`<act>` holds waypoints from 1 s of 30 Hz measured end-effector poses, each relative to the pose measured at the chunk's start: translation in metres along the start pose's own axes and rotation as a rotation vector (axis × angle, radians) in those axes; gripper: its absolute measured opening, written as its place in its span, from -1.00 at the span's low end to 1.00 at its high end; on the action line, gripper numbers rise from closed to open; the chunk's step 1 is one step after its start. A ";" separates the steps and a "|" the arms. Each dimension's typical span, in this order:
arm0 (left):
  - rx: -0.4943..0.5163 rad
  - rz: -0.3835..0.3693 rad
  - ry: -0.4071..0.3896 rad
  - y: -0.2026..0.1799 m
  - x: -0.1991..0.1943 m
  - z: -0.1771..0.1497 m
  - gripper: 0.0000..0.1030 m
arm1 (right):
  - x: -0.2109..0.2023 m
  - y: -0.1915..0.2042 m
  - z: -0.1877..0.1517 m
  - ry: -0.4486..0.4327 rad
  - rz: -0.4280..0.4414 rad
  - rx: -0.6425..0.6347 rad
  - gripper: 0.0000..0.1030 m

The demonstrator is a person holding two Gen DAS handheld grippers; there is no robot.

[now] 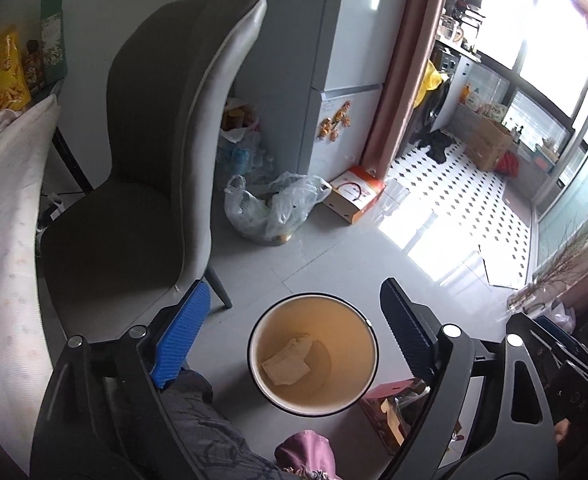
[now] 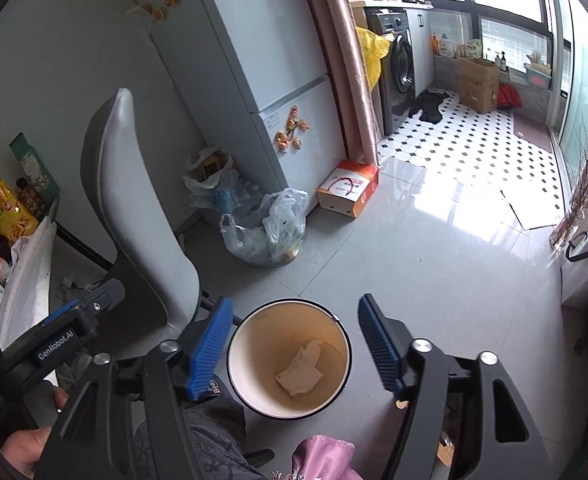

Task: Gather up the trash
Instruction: 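Move both tools back over the table toward the trash pile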

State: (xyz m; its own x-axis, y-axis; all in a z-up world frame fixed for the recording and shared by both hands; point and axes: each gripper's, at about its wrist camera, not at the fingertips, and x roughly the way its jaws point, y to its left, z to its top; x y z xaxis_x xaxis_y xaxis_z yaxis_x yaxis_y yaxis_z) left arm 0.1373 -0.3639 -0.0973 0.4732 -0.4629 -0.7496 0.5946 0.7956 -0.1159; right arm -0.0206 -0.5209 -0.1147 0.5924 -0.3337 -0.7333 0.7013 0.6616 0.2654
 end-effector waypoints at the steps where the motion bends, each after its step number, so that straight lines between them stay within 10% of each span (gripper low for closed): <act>1: -0.005 0.008 -0.008 0.004 -0.004 0.001 0.77 | -0.002 0.004 0.000 -0.006 0.007 -0.009 0.44; 11: -0.096 0.147 -0.124 0.076 -0.070 0.002 0.89 | -0.025 0.075 -0.006 -0.051 0.119 -0.104 0.85; 30: -0.303 0.331 -0.272 0.205 -0.180 -0.042 0.89 | -0.080 0.221 -0.053 -0.053 0.357 -0.334 0.85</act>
State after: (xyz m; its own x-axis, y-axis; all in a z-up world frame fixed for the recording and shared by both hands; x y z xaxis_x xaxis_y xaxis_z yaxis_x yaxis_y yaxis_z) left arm 0.1465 -0.1006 -0.0133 0.7793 -0.2205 -0.5865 0.1895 0.9751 -0.1148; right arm 0.0662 -0.3126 -0.0302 0.7980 -0.0752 -0.5980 0.2908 0.9171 0.2727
